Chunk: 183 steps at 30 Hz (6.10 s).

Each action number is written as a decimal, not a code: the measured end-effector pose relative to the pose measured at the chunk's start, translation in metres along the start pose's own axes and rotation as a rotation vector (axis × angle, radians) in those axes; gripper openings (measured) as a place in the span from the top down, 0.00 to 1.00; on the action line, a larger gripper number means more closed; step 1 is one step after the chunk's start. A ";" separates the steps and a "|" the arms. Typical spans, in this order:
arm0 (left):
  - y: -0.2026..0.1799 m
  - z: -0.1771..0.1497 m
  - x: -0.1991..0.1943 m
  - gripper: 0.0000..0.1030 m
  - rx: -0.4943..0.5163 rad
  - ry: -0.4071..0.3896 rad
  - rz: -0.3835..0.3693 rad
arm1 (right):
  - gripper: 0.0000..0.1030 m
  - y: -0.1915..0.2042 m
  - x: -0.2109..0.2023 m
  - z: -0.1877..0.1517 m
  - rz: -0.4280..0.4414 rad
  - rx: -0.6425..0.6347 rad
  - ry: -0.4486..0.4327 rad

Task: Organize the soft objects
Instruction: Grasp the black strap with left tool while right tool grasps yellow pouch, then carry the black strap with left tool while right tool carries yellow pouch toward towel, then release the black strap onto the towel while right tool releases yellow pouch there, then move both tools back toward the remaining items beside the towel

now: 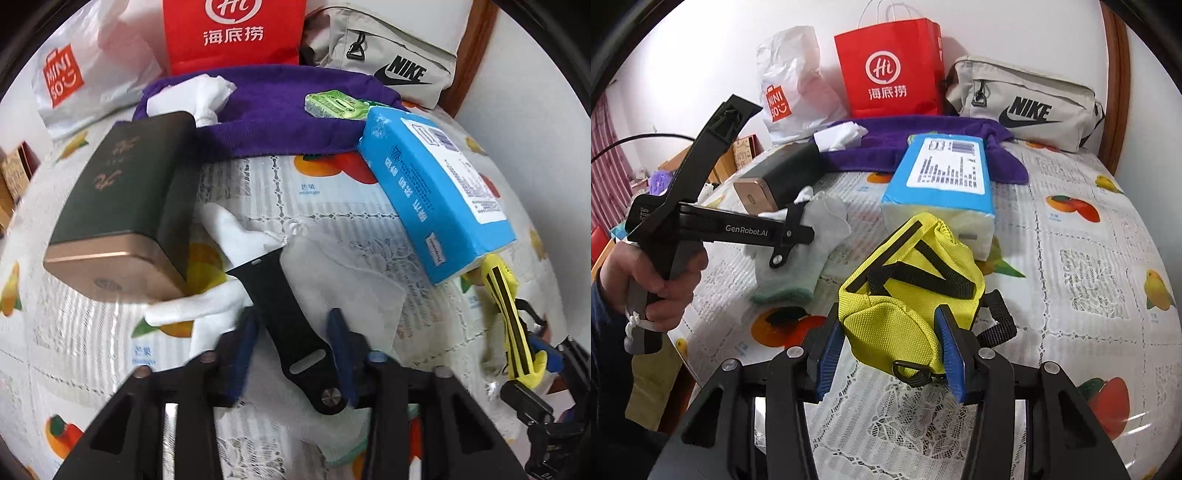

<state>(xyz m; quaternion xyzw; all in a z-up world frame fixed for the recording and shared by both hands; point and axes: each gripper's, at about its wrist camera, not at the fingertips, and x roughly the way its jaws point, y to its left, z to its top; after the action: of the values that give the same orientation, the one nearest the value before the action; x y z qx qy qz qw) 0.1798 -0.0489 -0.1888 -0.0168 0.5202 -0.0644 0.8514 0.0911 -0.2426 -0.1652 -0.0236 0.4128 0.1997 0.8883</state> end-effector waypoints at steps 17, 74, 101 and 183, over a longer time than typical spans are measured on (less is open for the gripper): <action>0.017 -0.004 -0.013 0.95 -0.053 -0.019 -0.129 | 0.53 -0.005 0.000 -0.002 -0.028 0.015 0.012; 0.118 0.091 -0.082 0.96 -0.181 -0.214 -0.068 | 0.53 -0.007 0.006 0.190 -0.049 -0.013 -0.190; 0.118 0.170 -0.020 0.96 -0.174 -0.186 -0.071 | 0.53 -0.047 0.092 0.247 -0.046 -0.056 -0.124; 0.132 0.046 -0.093 0.35 -0.195 -0.179 -0.014 | 0.21 0.069 0.049 0.106 0.154 -0.118 0.039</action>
<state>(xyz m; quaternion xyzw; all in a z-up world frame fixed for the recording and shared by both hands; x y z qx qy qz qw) 0.1907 0.0924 -0.0986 -0.1089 0.4459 -0.0179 0.8882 0.1702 -0.1409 -0.1235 -0.0480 0.4179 0.2908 0.8593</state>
